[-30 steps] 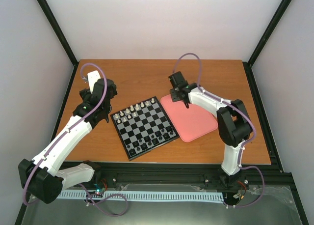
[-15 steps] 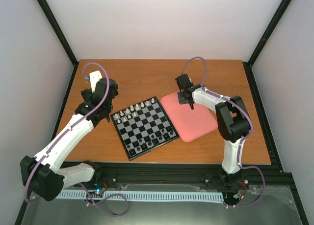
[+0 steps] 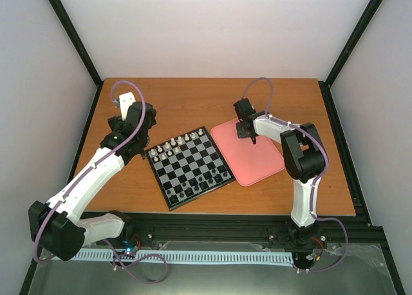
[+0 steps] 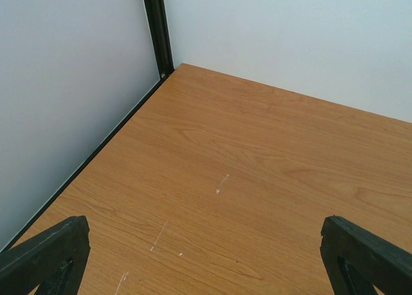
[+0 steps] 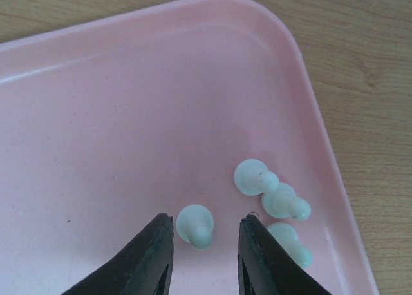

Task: Set up the chess pieces on the board
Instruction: Pick up the chess piece from the storage box.

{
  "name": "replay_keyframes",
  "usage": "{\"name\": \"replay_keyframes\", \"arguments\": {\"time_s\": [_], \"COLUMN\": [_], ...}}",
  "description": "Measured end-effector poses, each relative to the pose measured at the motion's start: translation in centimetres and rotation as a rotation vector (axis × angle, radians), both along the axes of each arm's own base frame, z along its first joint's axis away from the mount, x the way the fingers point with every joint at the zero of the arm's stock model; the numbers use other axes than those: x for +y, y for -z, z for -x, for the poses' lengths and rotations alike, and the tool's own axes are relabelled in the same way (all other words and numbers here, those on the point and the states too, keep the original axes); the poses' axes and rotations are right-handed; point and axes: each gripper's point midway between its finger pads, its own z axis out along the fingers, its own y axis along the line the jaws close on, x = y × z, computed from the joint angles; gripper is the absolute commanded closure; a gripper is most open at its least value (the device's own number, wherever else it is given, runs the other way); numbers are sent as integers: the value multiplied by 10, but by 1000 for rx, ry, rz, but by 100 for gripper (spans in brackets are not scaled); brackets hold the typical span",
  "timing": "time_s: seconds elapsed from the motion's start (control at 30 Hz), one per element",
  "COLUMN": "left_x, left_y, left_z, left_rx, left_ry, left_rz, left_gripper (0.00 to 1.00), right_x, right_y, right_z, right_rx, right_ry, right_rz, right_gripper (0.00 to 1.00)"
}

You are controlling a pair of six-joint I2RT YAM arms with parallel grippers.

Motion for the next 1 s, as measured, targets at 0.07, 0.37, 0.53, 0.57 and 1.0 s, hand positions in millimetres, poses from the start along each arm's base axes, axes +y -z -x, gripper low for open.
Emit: {"name": "replay_keyframes", "arguments": {"time_s": [0.07,0.37,0.53,0.57,1.0], "left_x": [0,-1,0,0,0], "left_y": [0,-2,-2,-2,-3], "left_z": [-1,-1,-1,-1,-1], "left_rx": [1,-3,-3,-3,-5], "left_ry": [0,0,-1,-1,-1], "left_rz": [-1,1,1,1,1], "left_gripper": [0,0,0,0,0], "right_x": [0,3,5,5,43], "right_y": [3,11,10,10,-37], "right_z": [0,1,0,0,8], "right_rx": [5,24,23,23,-51], "right_ry": [-2,-12,-16,-17,-111], "right_rz": [0,-5,-13,-13,-92], "right_gripper": [74,91,94,94,94]}}
